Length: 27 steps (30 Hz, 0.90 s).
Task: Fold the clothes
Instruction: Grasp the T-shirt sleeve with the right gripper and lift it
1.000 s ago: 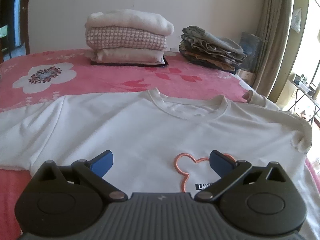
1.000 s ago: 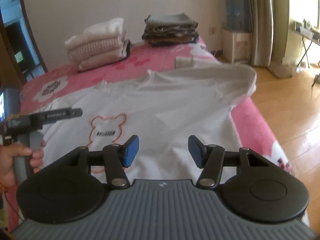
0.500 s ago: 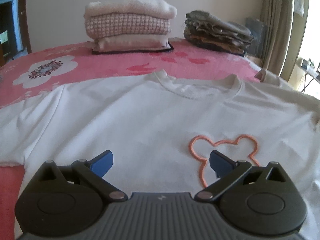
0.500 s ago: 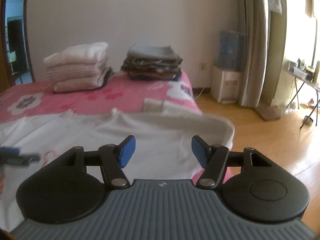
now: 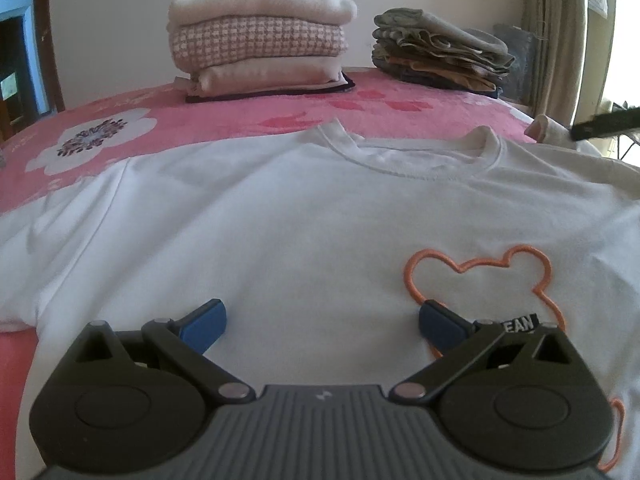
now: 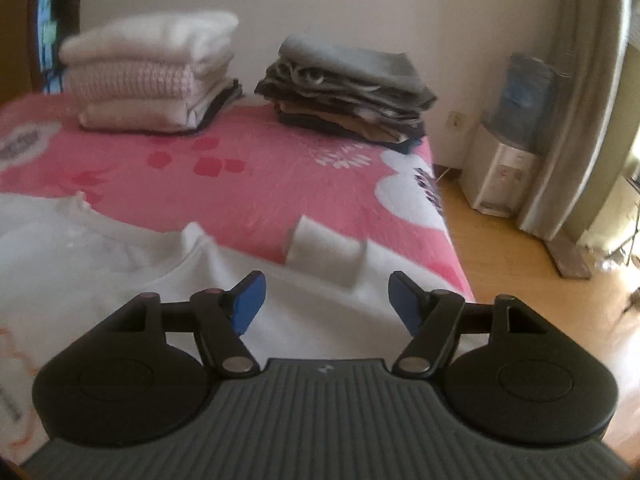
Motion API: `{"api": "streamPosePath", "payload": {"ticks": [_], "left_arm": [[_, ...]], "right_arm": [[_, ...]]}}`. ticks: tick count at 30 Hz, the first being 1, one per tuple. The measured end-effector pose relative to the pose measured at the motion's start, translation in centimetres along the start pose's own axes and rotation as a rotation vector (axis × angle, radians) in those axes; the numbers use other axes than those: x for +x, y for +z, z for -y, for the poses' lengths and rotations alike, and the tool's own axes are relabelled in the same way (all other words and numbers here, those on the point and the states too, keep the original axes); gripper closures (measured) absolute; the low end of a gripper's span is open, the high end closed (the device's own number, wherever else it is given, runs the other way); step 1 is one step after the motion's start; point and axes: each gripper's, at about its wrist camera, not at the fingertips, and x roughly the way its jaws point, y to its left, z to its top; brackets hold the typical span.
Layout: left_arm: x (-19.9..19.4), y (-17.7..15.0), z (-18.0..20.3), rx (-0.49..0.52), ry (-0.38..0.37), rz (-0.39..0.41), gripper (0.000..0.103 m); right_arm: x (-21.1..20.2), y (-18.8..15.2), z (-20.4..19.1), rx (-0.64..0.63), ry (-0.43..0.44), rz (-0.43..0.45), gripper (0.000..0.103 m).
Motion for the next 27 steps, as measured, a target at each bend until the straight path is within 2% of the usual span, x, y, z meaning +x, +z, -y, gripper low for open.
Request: {"api": "streamPosePath", "payload": {"ticks": [4,5,7,9,10,12,14,16,19,23,25,27], "left_arm": [[0.2,0.0,-0.1,0.009,-0.006,0.008,0.0],[0.2,0.0,-0.1,0.011,-0.007,0.009,0.0],[0.2,-0.2,0.0,0.016,-0.004,0.017,0.0],[0.3,-0.3,0.1,0.018,0.001,0.023,0.0],[0.3,-0.3,0.2,0.018,0.003,0.026,0.0],[0.3,-0.4,0.2,0.017,0.005,0.03,0.0],[0.3,-0.5,0.2,0.016,0.008,0.032,0.0],[0.2,-0.5,0.2,0.015,0.008,0.032,0.0],[0.2,-0.5,0.2,0.013,0.007,0.034,0.0],[0.3,-0.5,0.3,0.01,0.01,0.04,0.0],[0.2,-0.6,0.3,0.01,0.015,0.046,0.0],[0.2,-0.8,0.4,0.01,0.019,0.052,0.0]], "right_arm": [[4.6,1.9,0.0,-0.091,-0.033,-0.056,0.031],[5.3,2.1,0.1,-0.103,-0.034,-0.067,0.025],[7.1,2.3,0.3,-0.114,0.0,-0.137,0.019],[8.4,2.2,0.0,-0.134,-0.003,-0.187,0.019],[8.4,2.1,0.0,-0.124,-0.003,-0.179,0.02],[8.2,2.1,0.0,-0.101,-0.002,-0.159,0.036],[7.9,2.1,0.2,-0.094,-0.038,-0.14,0.074],[7.0,2.2,1.1,-0.066,-0.081,-0.108,0.083],[4.7,2.4,4.2,0.035,-0.164,-0.026,0.085],[0.0,2.1,12.1,0.301,-0.332,0.081,0.086],[-3.4,0.9,16.6,0.447,-0.401,0.139,0.086],[-6.8,-1.0,20.2,0.573,-0.432,0.209,0.086]]}}
